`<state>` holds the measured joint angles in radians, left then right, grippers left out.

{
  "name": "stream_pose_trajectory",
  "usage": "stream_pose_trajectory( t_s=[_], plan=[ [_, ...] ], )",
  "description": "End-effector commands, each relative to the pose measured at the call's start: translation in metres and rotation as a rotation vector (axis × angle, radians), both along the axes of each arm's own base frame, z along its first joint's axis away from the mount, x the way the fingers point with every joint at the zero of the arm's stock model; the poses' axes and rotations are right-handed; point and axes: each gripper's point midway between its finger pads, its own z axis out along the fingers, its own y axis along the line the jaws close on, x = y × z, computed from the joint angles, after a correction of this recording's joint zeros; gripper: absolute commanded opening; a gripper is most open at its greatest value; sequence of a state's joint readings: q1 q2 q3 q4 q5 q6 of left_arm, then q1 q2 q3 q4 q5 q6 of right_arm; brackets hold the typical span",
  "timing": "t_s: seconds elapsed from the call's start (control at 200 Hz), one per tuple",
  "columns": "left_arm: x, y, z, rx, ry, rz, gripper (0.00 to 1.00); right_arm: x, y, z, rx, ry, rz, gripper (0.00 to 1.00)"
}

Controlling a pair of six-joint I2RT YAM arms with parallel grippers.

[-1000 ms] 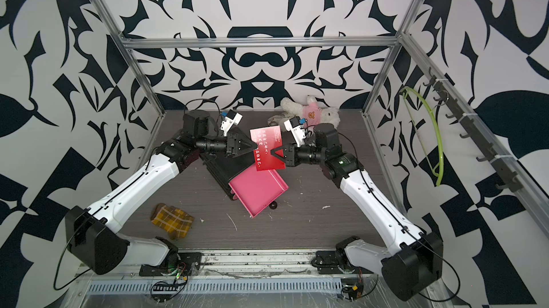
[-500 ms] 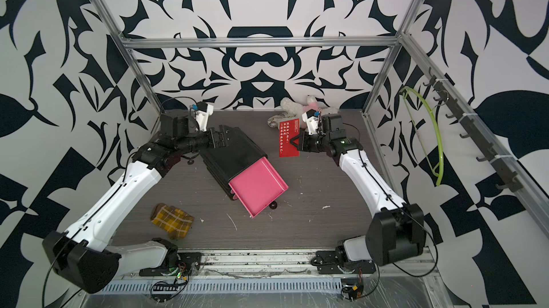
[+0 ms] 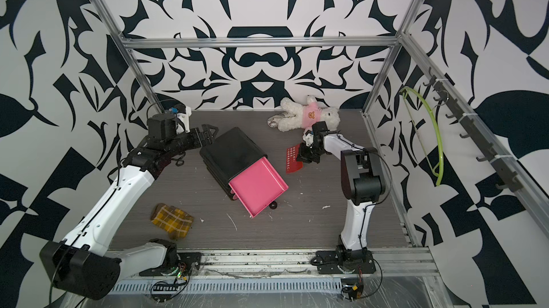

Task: Take the postcards out of the drawer
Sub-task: Place the postcard at the center of the board.

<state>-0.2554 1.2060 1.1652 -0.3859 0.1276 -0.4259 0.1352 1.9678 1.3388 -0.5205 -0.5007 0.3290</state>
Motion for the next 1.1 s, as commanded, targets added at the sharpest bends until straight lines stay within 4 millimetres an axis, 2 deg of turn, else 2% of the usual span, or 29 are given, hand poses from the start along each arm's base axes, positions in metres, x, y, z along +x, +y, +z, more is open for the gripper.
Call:
stream_pose_trajectory(
  t_s=[0.0,0.105,0.13,0.155,0.21,0.325,0.44,0.575,0.595,0.635,0.785,0.89,0.94,1.045,1.1],
  plan=[
    [0.003,0.005,-0.011,0.001,0.017,-0.002,0.99,0.012,-0.005,0.008,-0.044,-0.035,-0.004,0.00],
    [0.004,0.006,-0.016,-0.008,0.024,-0.006,0.99,0.011,-0.016,-0.003,-0.110,-0.012,-0.024,0.00],
    [0.004,0.006,-0.017,-0.009,0.027,-0.007,0.99,0.011,-0.019,-0.005,-0.122,-0.007,-0.027,0.03],
    [0.004,0.006,-0.017,-0.009,0.029,-0.008,0.99,0.011,-0.021,-0.007,-0.136,-0.002,-0.029,0.08],
    [0.004,0.007,-0.019,-0.011,0.034,-0.011,0.99,0.011,-0.027,-0.009,-0.171,0.003,-0.037,0.26],
    [0.006,0.007,-0.018,-0.017,0.031,-0.015,0.99,0.013,-0.035,-0.002,-0.223,-0.023,-0.047,0.47],
    [0.008,0.006,-0.012,-0.022,0.022,-0.023,0.99,0.012,-0.044,0.015,-0.269,-0.056,-0.057,0.48],
    [0.016,0.005,0.002,-0.004,-0.004,-0.039,0.99,-0.002,-0.053,0.039,-0.304,-0.098,-0.076,0.49],
    [0.023,0.004,-0.008,0.006,0.022,-0.042,0.99,-0.005,-0.053,0.043,-0.300,-0.105,-0.075,0.49],
    [0.029,0.005,-0.007,0.015,0.026,-0.048,0.99,-0.013,-0.051,0.049,-0.290,-0.116,-0.072,0.49],
    [0.051,0.009,-0.015,0.051,0.083,-0.065,0.99,-0.051,-0.043,0.064,-0.289,-0.157,-0.044,0.48],
    [0.064,0.012,-0.023,0.049,0.113,-0.081,0.99,-0.080,-0.037,0.074,-0.289,-0.193,-0.028,0.43],
    [0.069,0.013,-0.029,0.047,0.138,-0.094,0.99,-0.094,-0.032,0.077,-0.269,-0.207,-0.019,0.33],
    [0.071,0.007,-0.048,0.020,0.219,-0.133,0.99,-0.124,-0.012,0.078,-0.217,-0.230,0.031,0.00],
    [0.067,-0.002,-0.058,-0.011,0.252,-0.181,0.99,-0.138,-0.001,0.080,-0.205,-0.252,0.060,0.00]
  ],
)
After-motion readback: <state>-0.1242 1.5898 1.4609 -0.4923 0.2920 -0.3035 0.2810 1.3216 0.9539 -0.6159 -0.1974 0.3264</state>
